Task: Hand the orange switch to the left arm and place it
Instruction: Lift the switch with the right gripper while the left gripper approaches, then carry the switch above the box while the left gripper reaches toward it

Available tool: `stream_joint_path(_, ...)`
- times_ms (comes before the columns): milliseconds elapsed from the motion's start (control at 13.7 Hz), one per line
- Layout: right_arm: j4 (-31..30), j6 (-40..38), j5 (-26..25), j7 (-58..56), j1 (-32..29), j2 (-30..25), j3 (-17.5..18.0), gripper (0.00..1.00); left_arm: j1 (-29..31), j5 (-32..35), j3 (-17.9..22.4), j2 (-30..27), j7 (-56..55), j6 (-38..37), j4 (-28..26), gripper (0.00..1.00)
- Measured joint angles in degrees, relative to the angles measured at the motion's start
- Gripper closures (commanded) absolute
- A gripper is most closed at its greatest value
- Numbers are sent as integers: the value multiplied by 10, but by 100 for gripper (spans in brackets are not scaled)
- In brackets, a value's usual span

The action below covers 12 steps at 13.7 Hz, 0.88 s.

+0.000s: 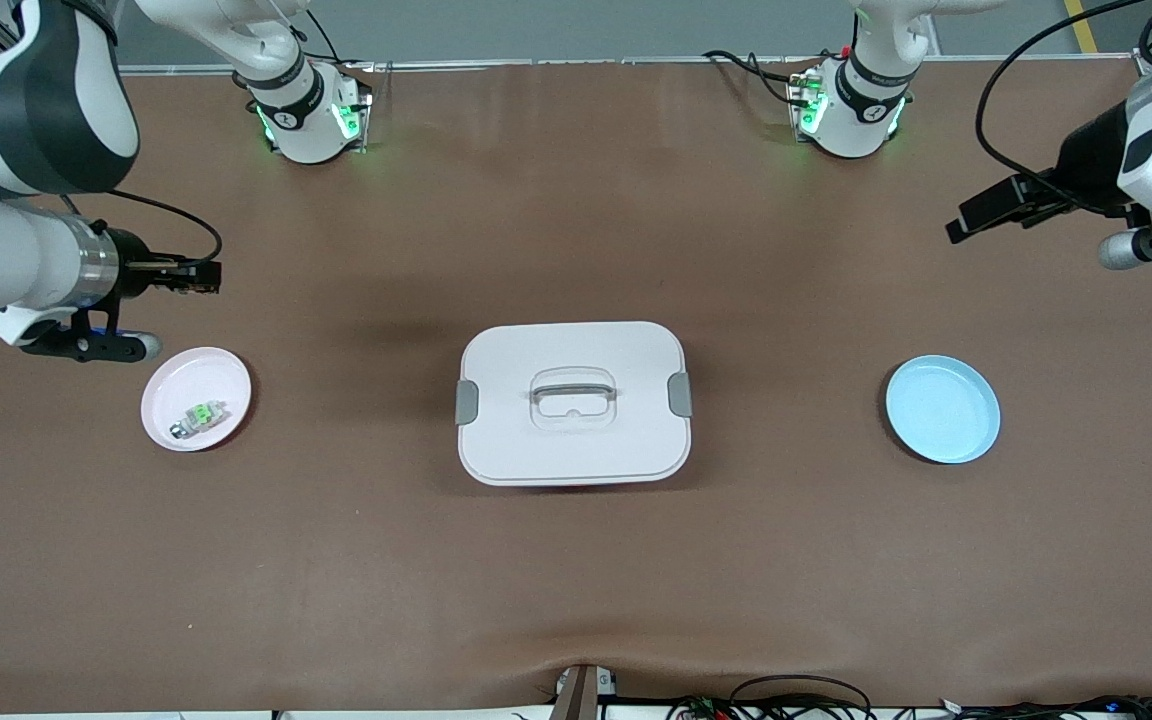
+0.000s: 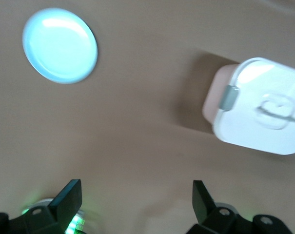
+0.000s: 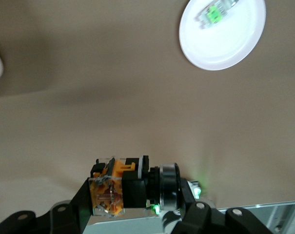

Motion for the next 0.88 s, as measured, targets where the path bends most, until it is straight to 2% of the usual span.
stream_joint_path(219,20,-18,76,86,8,-1,0,83,-2,-57,-25,4,-111,0,1,0)
stream_joint_path(584,44,-16,211,288,63,-1,1,83,-36,-135,-30,24,-270,2,10,0)
stream_joint_path(875,56,62,269,447,124,-1,2,83,-64,-193,-31,54,-382,24,36,0)
